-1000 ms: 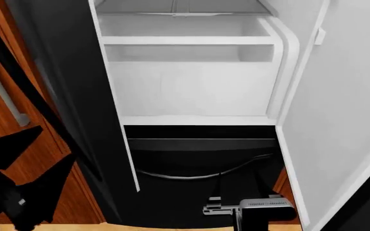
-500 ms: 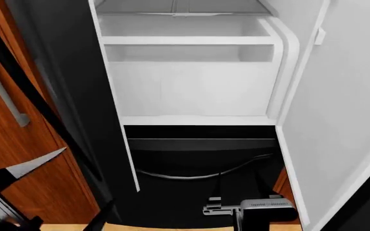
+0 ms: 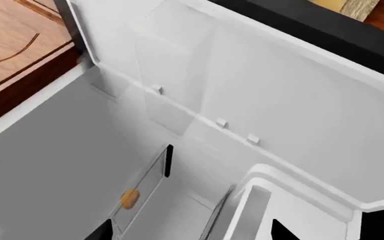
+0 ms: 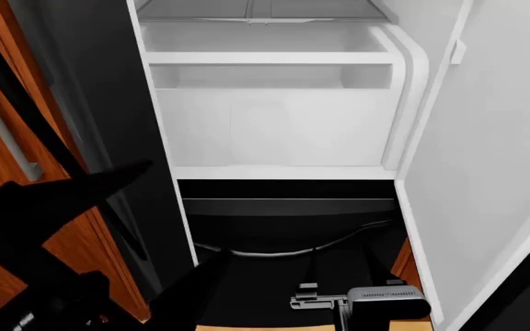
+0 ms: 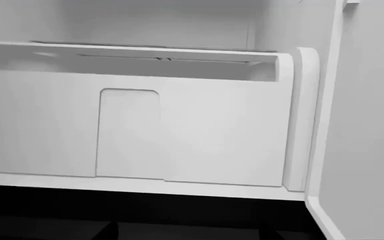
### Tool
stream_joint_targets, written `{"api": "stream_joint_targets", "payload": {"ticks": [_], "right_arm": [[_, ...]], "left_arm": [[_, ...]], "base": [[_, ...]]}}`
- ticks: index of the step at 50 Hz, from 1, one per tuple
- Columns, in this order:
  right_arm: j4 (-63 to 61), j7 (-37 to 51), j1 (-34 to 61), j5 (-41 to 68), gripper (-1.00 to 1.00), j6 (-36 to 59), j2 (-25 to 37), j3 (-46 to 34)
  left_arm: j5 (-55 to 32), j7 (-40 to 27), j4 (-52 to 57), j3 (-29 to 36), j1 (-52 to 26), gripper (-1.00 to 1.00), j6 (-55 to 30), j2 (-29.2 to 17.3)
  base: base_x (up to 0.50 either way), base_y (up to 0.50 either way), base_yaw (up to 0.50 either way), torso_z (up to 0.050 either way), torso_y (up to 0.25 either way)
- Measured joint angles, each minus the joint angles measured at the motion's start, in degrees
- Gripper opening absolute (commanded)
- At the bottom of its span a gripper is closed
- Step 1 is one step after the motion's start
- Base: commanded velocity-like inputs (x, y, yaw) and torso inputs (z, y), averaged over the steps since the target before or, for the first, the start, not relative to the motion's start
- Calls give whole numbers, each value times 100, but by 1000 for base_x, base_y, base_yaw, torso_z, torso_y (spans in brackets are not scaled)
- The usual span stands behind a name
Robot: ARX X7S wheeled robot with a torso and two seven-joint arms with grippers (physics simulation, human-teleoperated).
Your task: Open the fridge doors
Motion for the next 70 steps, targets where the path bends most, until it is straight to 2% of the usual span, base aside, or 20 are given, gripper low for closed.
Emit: {"api": "stream_joint_targets", "payload": {"ticks": [13,26,37,43,54,61,70], "right_arm": [[29,-72,4,88,100,-68,-7,5],[117,-258,15,298,100,-213,-22,21],[151,-442,4,527,100,-349,-22,41],[142,-538,-8,652,100,-402,-16,47],[129,-606,-28,745,100,-453,-14,54],[126,-613,-33,760,100,-456,-15,56],[126,-615,-28,771,100,-444,-16,58]], "left_arm": [[-831,391,-401,-397,-520,100,-969,1557],[-2315,410,-1325,-894,-921,100,-1601,3168],[-2775,461,-2040,-967,-1289,100,-2130,4305],[-3131,431,-2473,-1114,-1359,100,-2312,4789],[-4741,-224,-4046,-2016,-1241,100,-2785,5599],[-5320,-562,-5049,-2421,-1071,100,-2853,5931],[-5642,-1030,-6117,-2785,-889,100,-2787,6214]], "base": [[0,0,0,0,0],[0,0,0,0,0],[0,0,0,0,0],[0,0,0,0,0],[0,0,0,0,0],[0,0,0,0,0],[0,0,0,0,0]]}}
